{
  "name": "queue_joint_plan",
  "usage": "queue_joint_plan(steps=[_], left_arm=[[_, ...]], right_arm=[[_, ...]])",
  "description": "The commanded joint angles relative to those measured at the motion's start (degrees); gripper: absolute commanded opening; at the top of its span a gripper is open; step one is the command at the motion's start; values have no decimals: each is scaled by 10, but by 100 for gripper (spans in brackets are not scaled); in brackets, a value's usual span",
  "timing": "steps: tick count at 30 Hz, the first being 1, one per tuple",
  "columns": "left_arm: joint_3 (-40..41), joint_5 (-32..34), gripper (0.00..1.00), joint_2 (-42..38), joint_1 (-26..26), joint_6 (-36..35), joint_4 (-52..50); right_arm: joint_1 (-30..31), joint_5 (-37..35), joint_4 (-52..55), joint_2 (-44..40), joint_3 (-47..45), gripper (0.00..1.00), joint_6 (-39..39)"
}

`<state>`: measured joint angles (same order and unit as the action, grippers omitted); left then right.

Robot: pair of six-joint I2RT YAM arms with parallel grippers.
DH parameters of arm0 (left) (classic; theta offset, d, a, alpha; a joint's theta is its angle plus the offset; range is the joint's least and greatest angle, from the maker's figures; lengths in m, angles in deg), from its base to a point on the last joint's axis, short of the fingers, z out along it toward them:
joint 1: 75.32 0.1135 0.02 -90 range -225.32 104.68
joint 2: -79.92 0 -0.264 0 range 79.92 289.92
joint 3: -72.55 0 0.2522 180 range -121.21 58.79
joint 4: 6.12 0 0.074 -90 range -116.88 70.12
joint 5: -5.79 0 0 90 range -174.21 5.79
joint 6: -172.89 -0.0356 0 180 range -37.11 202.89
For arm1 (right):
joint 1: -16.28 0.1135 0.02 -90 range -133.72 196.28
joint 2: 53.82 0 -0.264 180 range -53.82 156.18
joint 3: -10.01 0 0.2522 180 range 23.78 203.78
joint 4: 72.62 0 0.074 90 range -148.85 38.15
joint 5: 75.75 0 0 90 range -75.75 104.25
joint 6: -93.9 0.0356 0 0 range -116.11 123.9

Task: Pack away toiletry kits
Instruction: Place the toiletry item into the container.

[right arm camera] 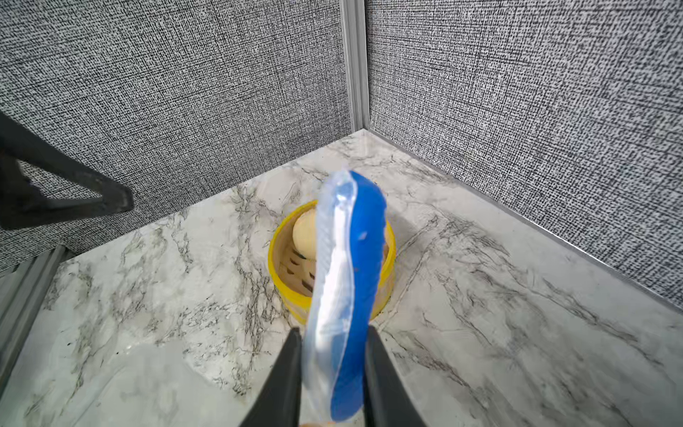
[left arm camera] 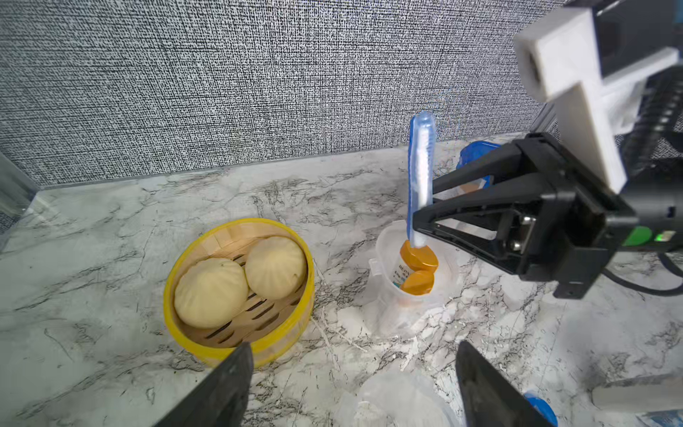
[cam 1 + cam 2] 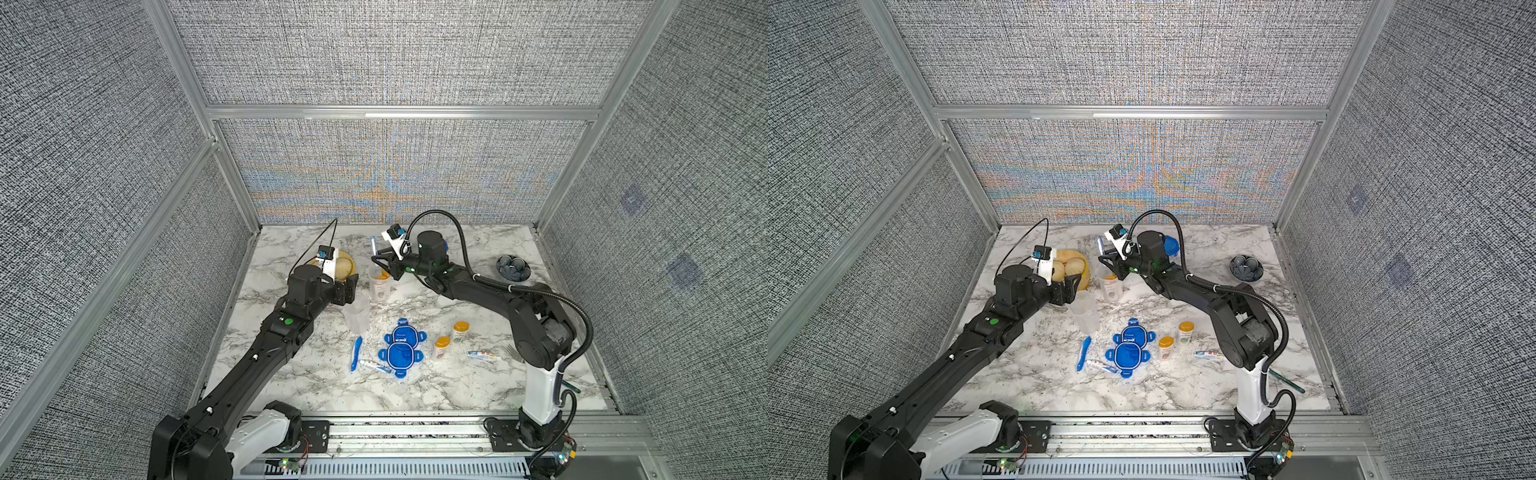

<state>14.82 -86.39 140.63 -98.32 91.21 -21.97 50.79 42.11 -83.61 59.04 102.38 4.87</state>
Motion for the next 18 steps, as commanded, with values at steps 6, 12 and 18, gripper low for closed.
queue_joint_plan(steps=[6, 12, 18], left_arm=[[19, -20, 85, -12, 4, -7, 11], [20, -18, 85, -16, 4, -5, 8], [19, -14, 84, -17, 4, 1, 4]], right_arm=[[2, -1, -56, 21, -9, 14, 6], [2, -3, -65, 28, -18, 27, 10], [1, -6, -71, 15, -27, 46, 11]])
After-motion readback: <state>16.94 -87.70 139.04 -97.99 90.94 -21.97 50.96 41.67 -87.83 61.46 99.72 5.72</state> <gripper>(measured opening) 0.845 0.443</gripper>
